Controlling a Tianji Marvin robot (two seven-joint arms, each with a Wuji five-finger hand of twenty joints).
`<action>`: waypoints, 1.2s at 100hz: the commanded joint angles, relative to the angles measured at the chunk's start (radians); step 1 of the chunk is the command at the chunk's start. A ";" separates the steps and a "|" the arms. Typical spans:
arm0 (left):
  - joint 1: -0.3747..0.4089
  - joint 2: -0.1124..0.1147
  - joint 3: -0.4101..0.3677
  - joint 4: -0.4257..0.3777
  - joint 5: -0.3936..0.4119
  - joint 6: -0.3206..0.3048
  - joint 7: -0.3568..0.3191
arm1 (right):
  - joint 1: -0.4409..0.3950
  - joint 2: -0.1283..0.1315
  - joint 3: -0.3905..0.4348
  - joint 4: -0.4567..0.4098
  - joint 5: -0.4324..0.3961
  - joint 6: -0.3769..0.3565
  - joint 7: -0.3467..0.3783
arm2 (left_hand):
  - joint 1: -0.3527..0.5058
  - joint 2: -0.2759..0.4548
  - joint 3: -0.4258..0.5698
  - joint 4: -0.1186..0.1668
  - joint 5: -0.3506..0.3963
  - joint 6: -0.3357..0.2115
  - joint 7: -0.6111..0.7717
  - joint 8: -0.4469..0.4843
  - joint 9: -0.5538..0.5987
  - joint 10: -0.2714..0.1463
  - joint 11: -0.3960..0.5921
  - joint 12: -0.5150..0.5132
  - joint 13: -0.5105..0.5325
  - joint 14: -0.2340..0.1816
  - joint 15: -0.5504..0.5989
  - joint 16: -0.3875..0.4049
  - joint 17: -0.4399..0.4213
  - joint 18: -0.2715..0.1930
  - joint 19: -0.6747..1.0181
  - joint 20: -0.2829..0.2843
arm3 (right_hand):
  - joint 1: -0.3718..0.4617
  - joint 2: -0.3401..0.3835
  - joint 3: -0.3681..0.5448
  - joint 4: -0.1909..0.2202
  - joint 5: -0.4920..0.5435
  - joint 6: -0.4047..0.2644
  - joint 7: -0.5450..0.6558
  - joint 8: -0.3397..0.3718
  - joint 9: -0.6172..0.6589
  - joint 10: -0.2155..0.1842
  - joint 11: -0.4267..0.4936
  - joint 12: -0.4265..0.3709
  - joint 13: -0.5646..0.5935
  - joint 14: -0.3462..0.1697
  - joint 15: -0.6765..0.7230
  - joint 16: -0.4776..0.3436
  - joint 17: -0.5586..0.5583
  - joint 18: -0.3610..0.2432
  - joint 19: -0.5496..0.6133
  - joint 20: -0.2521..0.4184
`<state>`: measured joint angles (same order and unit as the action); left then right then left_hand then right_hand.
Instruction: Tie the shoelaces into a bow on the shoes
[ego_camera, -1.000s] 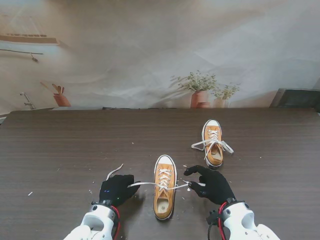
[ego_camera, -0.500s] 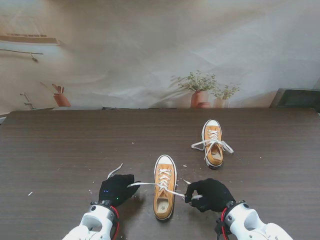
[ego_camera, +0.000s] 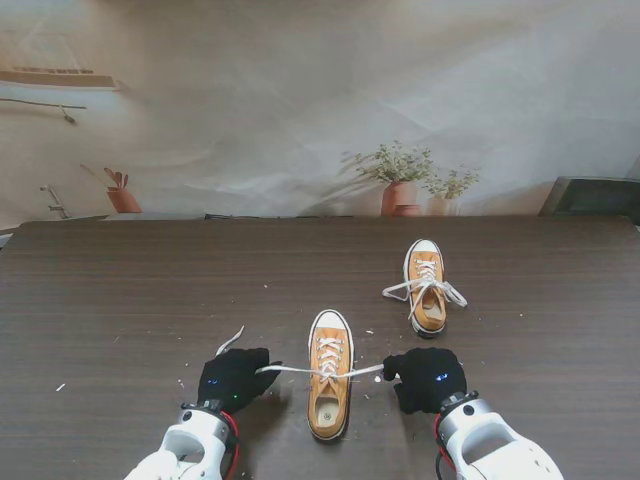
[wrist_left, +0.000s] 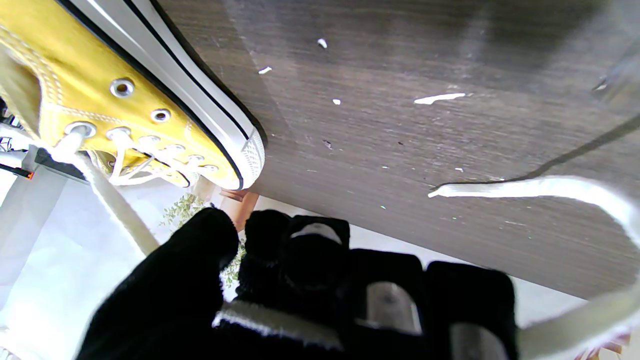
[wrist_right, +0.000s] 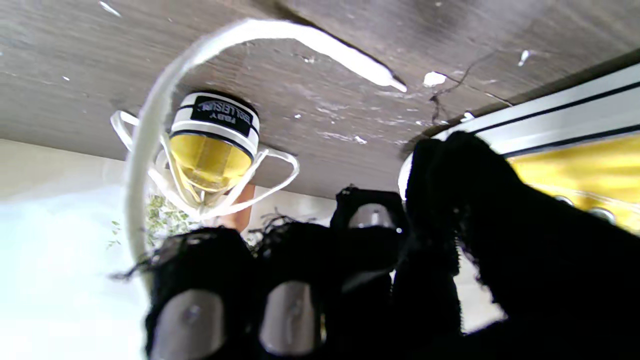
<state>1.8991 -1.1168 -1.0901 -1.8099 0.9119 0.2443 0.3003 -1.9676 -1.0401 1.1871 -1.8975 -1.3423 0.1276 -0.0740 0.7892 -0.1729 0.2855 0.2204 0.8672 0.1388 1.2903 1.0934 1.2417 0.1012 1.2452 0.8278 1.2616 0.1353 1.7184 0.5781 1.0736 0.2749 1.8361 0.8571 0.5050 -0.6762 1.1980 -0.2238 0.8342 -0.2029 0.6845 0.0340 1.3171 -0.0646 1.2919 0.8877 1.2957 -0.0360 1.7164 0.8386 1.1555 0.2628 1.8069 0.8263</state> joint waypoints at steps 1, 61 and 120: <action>0.010 0.003 -0.007 -0.021 0.011 -0.001 -0.024 | 0.011 0.001 -0.004 0.020 0.011 0.010 0.020 | 0.012 0.040 -0.019 -0.011 -0.027 0.039 -0.027 -0.023 0.109 0.021 0.094 -0.007 0.010 -0.137 0.077 0.001 0.040 -0.225 0.258 -0.005 | 0.008 0.045 0.048 0.087 -0.066 0.065 -0.097 0.083 -0.022 0.040 -0.002 0.025 0.022 -0.081 0.043 -0.020 0.029 -0.006 0.230 -0.011; 0.009 0.003 -0.004 -0.027 -0.018 -0.184 0.014 | 0.067 -0.016 -0.059 0.107 0.140 -0.009 -0.127 | 0.251 -0.153 -0.014 -0.228 -0.147 -0.017 -0.848 -0.830 0.117 -0.021 0.098 -0.036 0.010 -0.101 0.054 0.003 0.035 -0.203 0.258 -0.055 | 0.057 0.095 -0.001 0.055 -0.661 0.050 -0.018 0.178 -0.202 0.008 0.006 -0.002 0.019 -0.018 -0.034 -0.180 -0.001 0.116 0.023 -0.076; -0.086 -0.031 0.128 0.035 -0.253 -0.180 -0.014 | 0.084 -0.012 -0.079 0.152 0.095 -0.116 -0.312 | 0.095 -0.210 0.178 -0.264 -0.243 0.139 -1.264 -1.023 0.047 0.003 0.058 -0.045 0.009 -0.016 -0.025 -0.009 0.023 -0.150 0.258 -0.161 | 0.055 0.065 0.013 0.015 -0.689 -0.021 0.010 0.166 -0.225 0.003 0.010 -0.036 0.018 -0.007 -0.059 -0.211 -0.021 0.126 -0.023 -0.088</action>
<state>1.8183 -1.1365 -0.9716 -1.7736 0.6502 0.0497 0.2926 -1.8879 -1.0566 1.1095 -1.7455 -1.2371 0.0188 -0.3972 0.8992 -0.3613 0.4368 -0.0197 0.6677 0.2508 0.0405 0.0944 1.2667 0.0337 1.2969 0.8039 1.2564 0.0986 1.6881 0.5781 1.0737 0.2251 1.8364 0.7122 0.5460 -0.5990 1.1954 -0.1877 0.1714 -0.1979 0.6874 0.2028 1.1043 -0.0554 1.2805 0.8633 1.2956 -0.0475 1.6542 0.6436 1.1316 0.3614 1.7668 0.7425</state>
